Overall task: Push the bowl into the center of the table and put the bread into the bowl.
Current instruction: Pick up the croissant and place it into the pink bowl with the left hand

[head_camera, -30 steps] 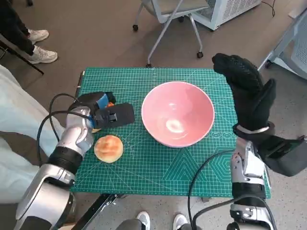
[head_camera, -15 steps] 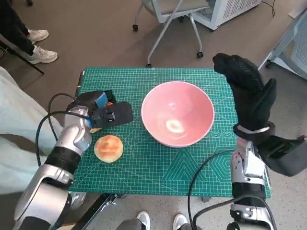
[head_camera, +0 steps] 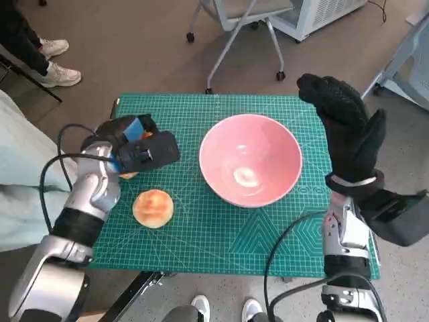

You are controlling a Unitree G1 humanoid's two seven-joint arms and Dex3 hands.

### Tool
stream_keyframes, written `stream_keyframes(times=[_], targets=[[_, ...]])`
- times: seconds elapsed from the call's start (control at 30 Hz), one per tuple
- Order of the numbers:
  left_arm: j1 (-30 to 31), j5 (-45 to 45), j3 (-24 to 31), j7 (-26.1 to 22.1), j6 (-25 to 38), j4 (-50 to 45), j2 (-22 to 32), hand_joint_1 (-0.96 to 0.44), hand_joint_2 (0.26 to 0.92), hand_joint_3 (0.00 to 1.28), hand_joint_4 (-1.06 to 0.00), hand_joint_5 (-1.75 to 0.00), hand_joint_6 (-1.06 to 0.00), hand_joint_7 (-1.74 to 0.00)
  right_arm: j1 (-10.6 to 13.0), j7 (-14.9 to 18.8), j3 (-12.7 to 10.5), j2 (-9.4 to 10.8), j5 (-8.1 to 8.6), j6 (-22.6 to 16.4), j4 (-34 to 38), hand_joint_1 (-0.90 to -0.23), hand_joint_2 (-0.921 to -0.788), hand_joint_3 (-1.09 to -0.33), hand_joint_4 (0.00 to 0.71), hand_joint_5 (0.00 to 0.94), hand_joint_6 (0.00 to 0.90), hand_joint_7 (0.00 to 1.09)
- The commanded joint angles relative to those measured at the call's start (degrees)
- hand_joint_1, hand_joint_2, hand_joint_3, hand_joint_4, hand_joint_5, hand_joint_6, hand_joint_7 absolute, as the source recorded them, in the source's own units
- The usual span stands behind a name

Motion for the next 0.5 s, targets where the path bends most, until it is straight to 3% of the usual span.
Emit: stream_keyframes(times=[0.03, 0.07, 0.17, 0.2, 0.37, 0.5], targets=[[0.4, 0.4, 1.8, -1.4, 1.3, -9.0, 0.9, 0.01, 0.879, 0.07, -0.78, -1.23, -0.74, -0.89, 0.4, 0.7, -0.1, 0.0, 0.79, 0.7, 0.8, -0.641, -0.921, -0.725, 0.198, 0.002, 0.076, 0.52], [0.4, 0.3, 2.1, -1.6, 1.4, -10.3, 0.9, 0.01, 0.879, 0.07, -0.78, -1.23, -0.74, -0.89, 0.4, 0.8, -0.1, 0.0, 0.82, 0.7, 0.8, -0.641, -0.921, -0.725, 0.198, 0.002, 0.076, 0.52], [-0.1, 0.1, 3.0, -2.2, 1.4, -14.4, 0.4, 0.01, 0.685, 0.41, -0.77, -1.30, -0.77, -0.90, 0.4, 0.8, -0.1, 0.0, 0.74, 0.6, 0.8, -0.641, -0.921, -0.725, 0.198, 0.002, 0.076, 0.52], [-0.2, 0.2, 3.1, -2.4, 1.5, -15.5, 0.3, 0.01, 0.648, 0.48, -0.77, -1.31, -0.77, -0.91, 0.4, 0.8, -0.1, 0.1, 0.69, 0.6, 0.7, -0.641, -0.921, -0.726, 0.198, 0.002, 0.076, 0.52], [-1.6, 0.8, 3.0, -3.1, 1.3, -20.5, -1.1, 0.01, 0.595, 0.57, -0.78, -1.32, -0.76, -0.94, 0.5, 0.7, -0.1, 0.1, 0.55, 0.4, 0.7, -0.640, -0.921, -0.728, 0.197, 0.002, 0.074, 0.52], [-2.6, 0.8, 2.3, -3.7, 0.7, -23.5, -2.6, 0.00, 0.650, 0.47, -0.81, -1.24, -0.75, -0.94, 0.5, 0.8, -0.1, 0.1, 0.50, 0.2, 1.0, -0.641, -0.921, -0.727, 0.198, 0.002, 0.074, 0.52]])
